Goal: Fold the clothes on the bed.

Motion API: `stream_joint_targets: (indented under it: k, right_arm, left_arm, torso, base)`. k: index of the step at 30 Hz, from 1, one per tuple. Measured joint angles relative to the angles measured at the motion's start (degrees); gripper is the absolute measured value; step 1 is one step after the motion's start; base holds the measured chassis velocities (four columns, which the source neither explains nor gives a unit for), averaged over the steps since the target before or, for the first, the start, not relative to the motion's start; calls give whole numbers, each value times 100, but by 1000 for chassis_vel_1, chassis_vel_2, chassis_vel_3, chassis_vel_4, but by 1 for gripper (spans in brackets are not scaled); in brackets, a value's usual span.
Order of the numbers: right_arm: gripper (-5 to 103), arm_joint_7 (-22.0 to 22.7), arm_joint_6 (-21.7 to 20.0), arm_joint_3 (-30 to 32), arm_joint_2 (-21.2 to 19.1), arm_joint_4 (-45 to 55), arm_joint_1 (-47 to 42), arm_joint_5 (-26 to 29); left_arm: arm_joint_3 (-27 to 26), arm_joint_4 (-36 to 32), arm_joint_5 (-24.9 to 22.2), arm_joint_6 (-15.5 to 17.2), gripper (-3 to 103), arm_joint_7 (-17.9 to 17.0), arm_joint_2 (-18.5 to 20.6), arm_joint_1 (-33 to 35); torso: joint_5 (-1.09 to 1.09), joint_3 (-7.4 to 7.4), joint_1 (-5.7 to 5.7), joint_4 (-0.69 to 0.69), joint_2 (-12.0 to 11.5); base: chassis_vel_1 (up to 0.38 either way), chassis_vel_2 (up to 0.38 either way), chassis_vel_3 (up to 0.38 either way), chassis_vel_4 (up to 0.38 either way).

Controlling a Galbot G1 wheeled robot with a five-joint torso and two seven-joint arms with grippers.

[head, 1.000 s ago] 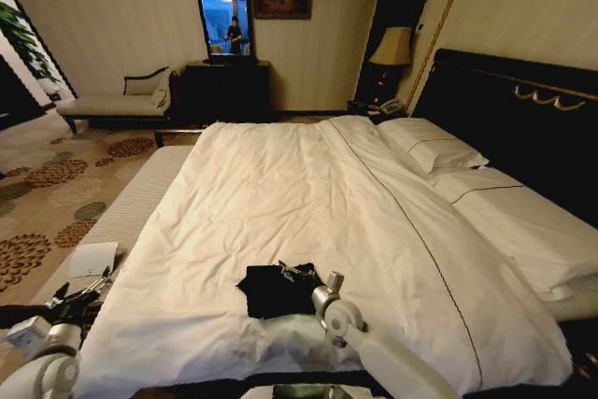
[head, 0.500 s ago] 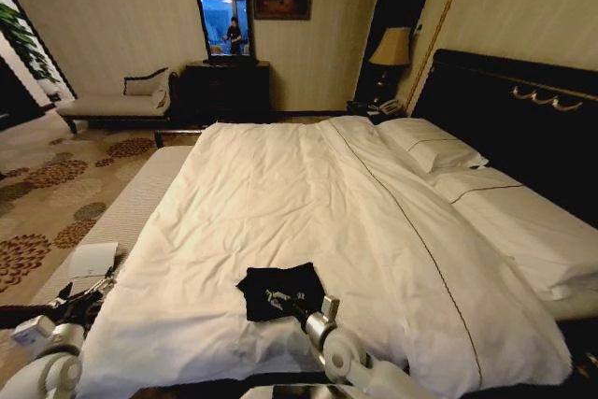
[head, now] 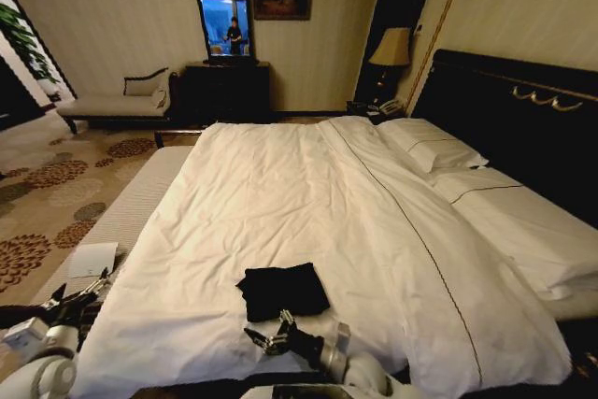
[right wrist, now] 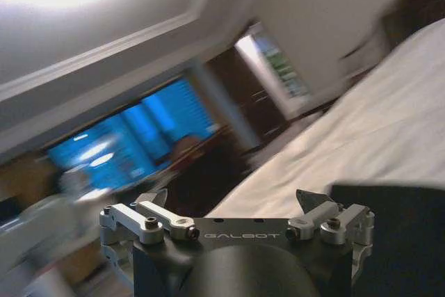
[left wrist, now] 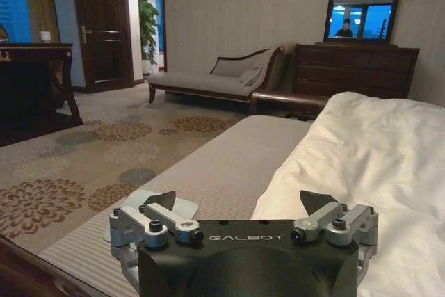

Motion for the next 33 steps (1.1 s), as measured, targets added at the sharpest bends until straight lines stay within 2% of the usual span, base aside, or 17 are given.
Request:
stream_joint_targets:
  k: [2, 3, 5, 7, 10, 13, 21, 26, 30, 33]
  right_arm:
    - [100, 641, 20, -48, 126, -65, 297, 122]
    - [100, 641, 20, -48, 126, -65, 297, 122]
    - [100, 1217, 27, -238, 397, -256, 710, 256]
    - [100, 1359, 8, -325, 527, -359, 851, 297]
    - [100, 1799, -156, -664, 1050, -823, 1258, 364]
    - [100, 1940, -297, -806, 1248, -1056, 1416, 395]
    - [100, 1967, -479, -1217, 1679, -1730, 1884, 514]
    - [100, 1771, -439, -1429, 2053, -2393, 2144, 508]
    - [100, 1607, -291, -1510, 2240, -2785, 2244, 417]
    - [100, 1157, 37, -1418, 2287, -2796, 2304, 408]
  left_arm:
    - [13, -32, 26, -2, 100, -5, -26, 8]
    - [13, -32, 26, -2, 100, -5, -26, 8]
    - [17, -83, 60, -2, 100, -13, -60, 29]
    - [15, -101, 68, -3, 100, -16, -73, 42]
    - [-24, -153, 76, -2, 100, -25, -90, 89]
    - [-68, -170, 70, -3, 100, -34, -90, 102]
    - [-209, -153, 4, -5, 100, -42, -79, 145]
    - [-238, -93, -6, -24, 100, -47, -90, 159]
    - [-234, -83, -5, -28, 100, -53, -105, 153]
    - [-137, -130, 17, -39, 100, -56, -175, 156]
  torso:
    - [-1, 0, 0, 0, 0]
    - [-1, 0, 0, 0, 0]
    - [-1, 0, 0, 1, 0]
    - [-1, 1, 0, 2, 0]
    - [0, 1, 0, 2, 0]
    - [-2, 0, 0, 1, 0]
    - [-1, 1, 0, 1, 0]
    - [-2, 1, 1, 2, 0]
    - [-1, 1, 0, 2, 0]
    - [-1, 1, 1, 1, 0]
  base:
    - [0, 0, 0, 0]
    - [0, 0, 0, 0]
    - [0, 0, 0, 0]
    - [0, 0, 0, 0]
    - [0, 0, 0, 0]
    - [0, 0, 0, 0]
    - [0, 0, 0, 0]
    - [0, 0, 0, 0]
    - [0, 0, 0, 0]
    - [0, 0, 0, 0]
